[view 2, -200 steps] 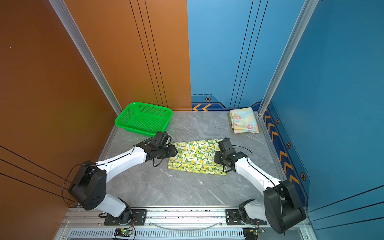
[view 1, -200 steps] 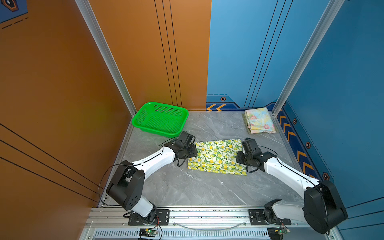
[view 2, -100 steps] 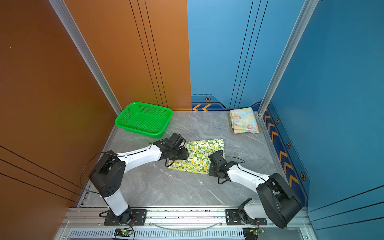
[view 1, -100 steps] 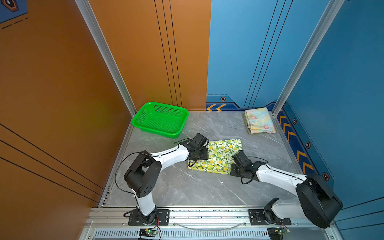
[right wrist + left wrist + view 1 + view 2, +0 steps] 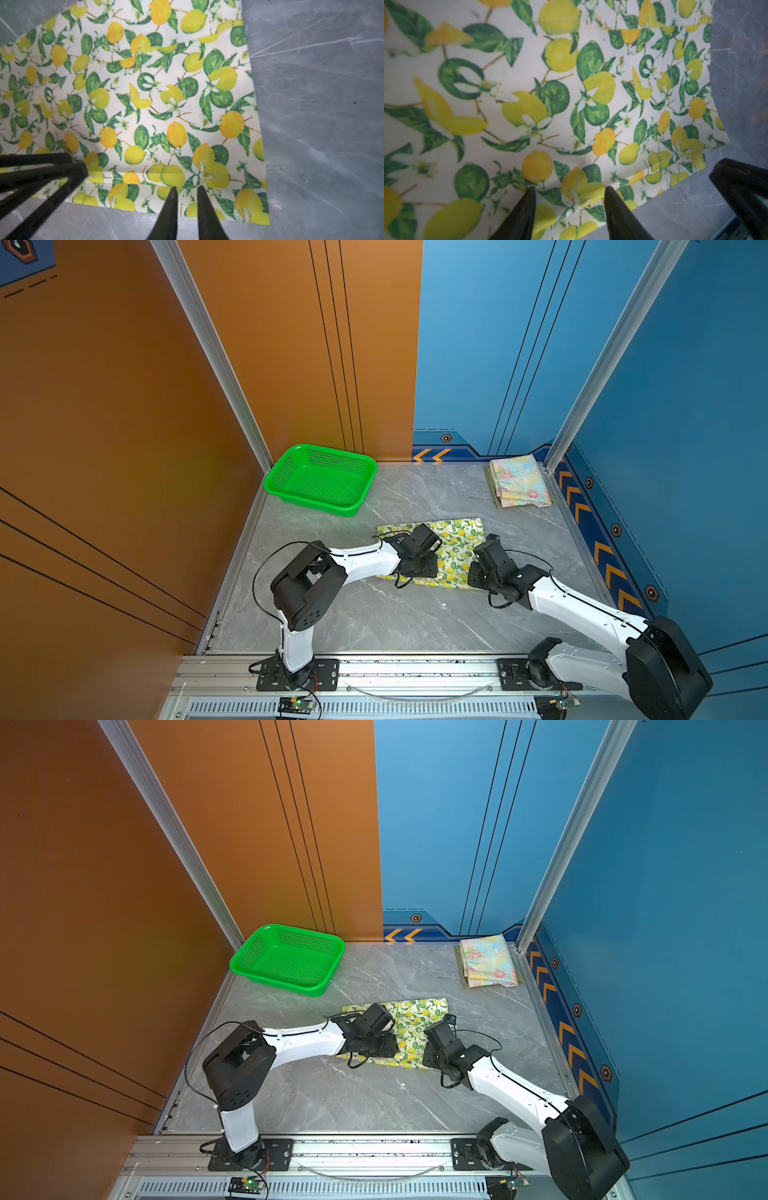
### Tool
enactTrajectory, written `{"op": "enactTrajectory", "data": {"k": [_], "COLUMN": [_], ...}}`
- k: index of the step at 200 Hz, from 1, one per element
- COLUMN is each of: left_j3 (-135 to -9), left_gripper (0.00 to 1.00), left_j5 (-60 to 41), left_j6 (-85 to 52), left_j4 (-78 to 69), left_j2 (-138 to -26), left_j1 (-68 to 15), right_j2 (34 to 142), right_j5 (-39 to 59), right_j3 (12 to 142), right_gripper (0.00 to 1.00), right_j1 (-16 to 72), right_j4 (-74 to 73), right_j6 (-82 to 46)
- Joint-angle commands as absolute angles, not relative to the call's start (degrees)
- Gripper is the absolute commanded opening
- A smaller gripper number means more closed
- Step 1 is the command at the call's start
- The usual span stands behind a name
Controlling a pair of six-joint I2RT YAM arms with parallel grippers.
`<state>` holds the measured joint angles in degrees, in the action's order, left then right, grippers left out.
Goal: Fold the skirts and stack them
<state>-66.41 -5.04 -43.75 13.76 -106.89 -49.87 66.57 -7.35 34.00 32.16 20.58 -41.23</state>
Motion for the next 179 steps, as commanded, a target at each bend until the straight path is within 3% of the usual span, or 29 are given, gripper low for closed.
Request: {"op": "enactTrajectory", "data": {"k": [1, 17, 69, 133, 179], "left_j3": [-64.27, -63.72, -62.02, -59.41, -52.19], "left_gripper": [0.54, 0.54, 0.56, 0.61, 0.62], "left_j5": [-5.80, -5.88, -4.81, 3.53, 9.70], "left_j6": [-45.41, -45.44, -45.55, -43.10, -40.90], "left_j4": [12.62, 12.54, 13.45, 23.92, 29.64], "left_j2": [-106.62, -106.26, -101.34, -90.02, -84.59], "left_j1": [-50.50, -50.91, -50.64, -46.52, -42.45], "right_j2": [65.32, 65.28, 67.45, 69.12, 70.40], "right_j5": [-8.05, -7.43, -3.15, -0.88, -0.24], "right_j3": [35.97, 35.95, 36.29, 35.78, 35.51], "right_gripper": [0.32, 0.39, 0.45, 0.45, 0.40], "right_j1": [29.81, 27.58, 21.09, 18.51, 18.11], "right_j4": [24.81, 25.09, 25.31, 25.31, 25.10], "right_j6": [-40.09, -39.48, -38.92, -38.84, -38.42]}}
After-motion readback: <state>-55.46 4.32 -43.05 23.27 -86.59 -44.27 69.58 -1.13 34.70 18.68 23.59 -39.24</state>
